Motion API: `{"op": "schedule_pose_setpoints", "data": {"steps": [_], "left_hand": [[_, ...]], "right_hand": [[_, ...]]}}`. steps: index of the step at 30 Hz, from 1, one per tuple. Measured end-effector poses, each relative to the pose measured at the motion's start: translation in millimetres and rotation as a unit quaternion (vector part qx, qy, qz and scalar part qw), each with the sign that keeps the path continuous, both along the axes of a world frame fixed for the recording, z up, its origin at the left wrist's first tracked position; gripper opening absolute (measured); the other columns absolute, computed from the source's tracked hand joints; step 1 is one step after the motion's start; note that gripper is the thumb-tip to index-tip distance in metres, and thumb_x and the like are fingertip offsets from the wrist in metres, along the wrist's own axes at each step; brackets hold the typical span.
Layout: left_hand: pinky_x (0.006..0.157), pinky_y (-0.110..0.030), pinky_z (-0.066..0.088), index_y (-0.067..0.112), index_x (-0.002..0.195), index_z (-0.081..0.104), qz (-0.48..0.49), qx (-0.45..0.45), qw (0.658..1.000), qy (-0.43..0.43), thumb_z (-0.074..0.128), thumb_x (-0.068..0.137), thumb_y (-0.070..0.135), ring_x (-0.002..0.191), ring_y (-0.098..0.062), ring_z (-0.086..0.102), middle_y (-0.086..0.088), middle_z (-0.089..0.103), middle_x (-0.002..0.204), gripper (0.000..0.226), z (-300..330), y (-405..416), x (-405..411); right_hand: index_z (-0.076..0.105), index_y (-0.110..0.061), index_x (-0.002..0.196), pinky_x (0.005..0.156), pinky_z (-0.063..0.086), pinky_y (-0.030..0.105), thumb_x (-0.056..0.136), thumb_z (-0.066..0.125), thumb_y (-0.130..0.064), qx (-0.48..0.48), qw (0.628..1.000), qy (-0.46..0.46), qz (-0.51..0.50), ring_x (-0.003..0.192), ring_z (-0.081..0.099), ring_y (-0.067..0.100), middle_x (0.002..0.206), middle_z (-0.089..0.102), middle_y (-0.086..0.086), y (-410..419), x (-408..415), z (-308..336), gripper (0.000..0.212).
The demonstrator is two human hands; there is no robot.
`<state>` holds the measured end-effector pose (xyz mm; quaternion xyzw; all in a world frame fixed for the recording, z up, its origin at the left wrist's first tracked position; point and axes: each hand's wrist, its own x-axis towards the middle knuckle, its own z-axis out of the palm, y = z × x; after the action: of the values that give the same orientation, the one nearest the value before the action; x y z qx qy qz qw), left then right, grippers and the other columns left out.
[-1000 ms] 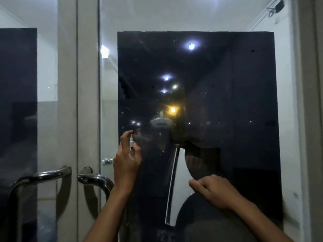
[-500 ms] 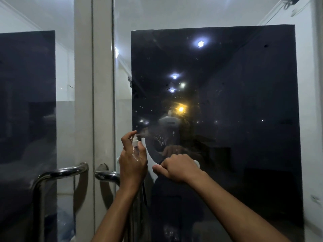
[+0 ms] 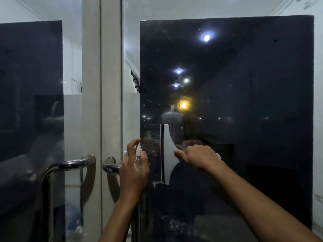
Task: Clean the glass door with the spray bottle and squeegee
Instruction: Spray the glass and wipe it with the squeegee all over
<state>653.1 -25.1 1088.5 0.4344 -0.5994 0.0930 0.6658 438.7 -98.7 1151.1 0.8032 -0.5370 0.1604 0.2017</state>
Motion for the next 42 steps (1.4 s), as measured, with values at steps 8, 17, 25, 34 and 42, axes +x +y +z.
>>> {"op": "schedule_pose_setpoints", "data": {"steps": [8, 17, 25, 34, 42], "left_hand": [[0.054, -0.033, 0.045, 0.038, 0.137, 0.033, 0.020, 0.009, 0.999, -0.041, 0.042, 0.105, 0.027, 0.062, -0.015, 0.059, 0.003, 0.055, 0.066, 0.034, -4, 4, 4], [0.066, -0.048, 0.054, 0.041, 0.135, 0.030, 0.005, 0.039, 0.998, -0.049, 0.039, 0.103, 0.032, 0.068, -0.027, 0.061, -0.003, 0.058, 0.071, 0.034, 3, 5, 11], [0.070, -0.050, 0.055, 0.040, 0.134, 0.032, 0.005, 0.057, 0.996, -0.066, 0.036, 0.101, 0.039, 0.077, -0.031, 0.062, 0.000, 0.056, 0.074, 0.033, -3, 10, 13], [0.073, -0.051, 0.053, 0.036, 0.133, 0.033, 0.013, 0.064, 0.994, -0.087, 0.039, 0.103, 0.027, 0.072, -0.027, 0.058, 0.009, 0.051, 0.072, 0.032, 1, 18, 12], [0.080, -0.048, 0.048, 0.030, 0.134, 0.039, 0.020, 0.046, 0.996, -0.077, 0.042, 0.102, 0.024, 0.071, -0.001, 0.048, 0.012, 0.048, 0.067, 0.032, 1, 21, 6]], "right_hand": [[0.067, -0.031, 0.101, 0.077, 0.039, 0.041, 0.090, 0.008, -0.081, 0.022, 0.992, -0.079, -0.095, 0.097, 0.064, 0.023, 0.110, 0.069, 0.002, 7, -95, -5, 0.078], [0.070, -0.040, 0.102, 0.075, 0.043, 0.037, 0.088, 0.008, -0.082, 0.010, 0.998, -0.058, 0.002, 0.082, 0.063, 0.018, 0.088, 0.067, -0.005, 35, -47, -7, 0.076], [0.064, -0.022, 0.085, 0.074, 0.042, 0.040, 0.099, 0.014, -0.069, 0.010, 1.000, 0.009, 0.003, 0.079, 0.060, 0.026, 0.084, 0.064, 0.004, 18, 18, -27, 0.070], [0.059, -0.028, 0.080, 0.081, 0.052, 0.043, 0.089, 0.005, -0.080, 0.037, 0.989, -0.090, -0.108, 0.074, 0.062, 0.015, 0.079, 0.065, -0.006, 11, -88, -63, 0.075], [0.062, -0.028, 0.075, 0.073, 0.044, 0.040, 0.091, 0.010, -0.079, 0.009, 0.996, -0.083, -0.004, 0.083, 0.065, 0.027, 0.085, 0.066, 0.000, 34, -27, -50, 0.075]]}}
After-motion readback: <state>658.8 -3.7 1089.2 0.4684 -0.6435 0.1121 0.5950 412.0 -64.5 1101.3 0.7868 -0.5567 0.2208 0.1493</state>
